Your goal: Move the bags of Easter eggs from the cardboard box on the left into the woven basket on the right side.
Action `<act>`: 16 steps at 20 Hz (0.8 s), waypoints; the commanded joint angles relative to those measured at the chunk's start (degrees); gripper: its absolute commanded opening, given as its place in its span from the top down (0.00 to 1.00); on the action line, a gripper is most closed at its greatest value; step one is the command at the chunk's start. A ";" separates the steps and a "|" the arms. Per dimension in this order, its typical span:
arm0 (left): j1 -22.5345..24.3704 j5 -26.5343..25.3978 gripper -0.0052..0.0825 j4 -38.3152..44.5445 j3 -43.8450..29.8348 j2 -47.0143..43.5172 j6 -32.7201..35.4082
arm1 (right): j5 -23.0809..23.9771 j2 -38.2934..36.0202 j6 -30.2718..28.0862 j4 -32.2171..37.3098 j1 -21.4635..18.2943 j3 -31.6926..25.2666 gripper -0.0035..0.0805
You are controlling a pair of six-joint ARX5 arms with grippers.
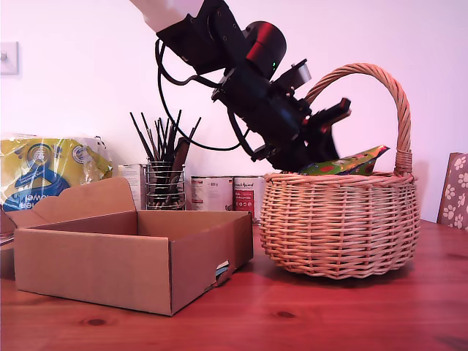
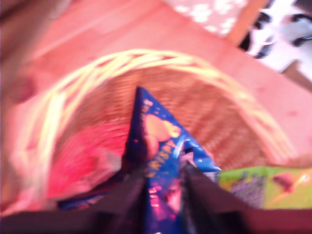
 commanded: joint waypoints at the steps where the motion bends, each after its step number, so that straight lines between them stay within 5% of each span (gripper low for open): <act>1: -0.76 1.51 0.27 -2.71 1.20 -0.02 0.04 | 0.00 -0.39 -0.20 0.31 -0.02 -1.20 0.97; 6: -0.59 1.05 0.44 -13.09 2.67 -7.50 2.73 | 0.07 -0.37 -0.37 0.00 -0.02 -1.20 0.97; 10: -0.22 -0.66 0.97 -21.70 2.64 -12.57 7.63 | 2.08 0.50 -4.48 -0.55 -0.02 -1.25 0.97; 16: 0.00 -5.73 0.96 -21.35 -0.04 -19.19 8.02 | 3.61 1.22 -4.11 6.27 -0.13 -4.07 0.97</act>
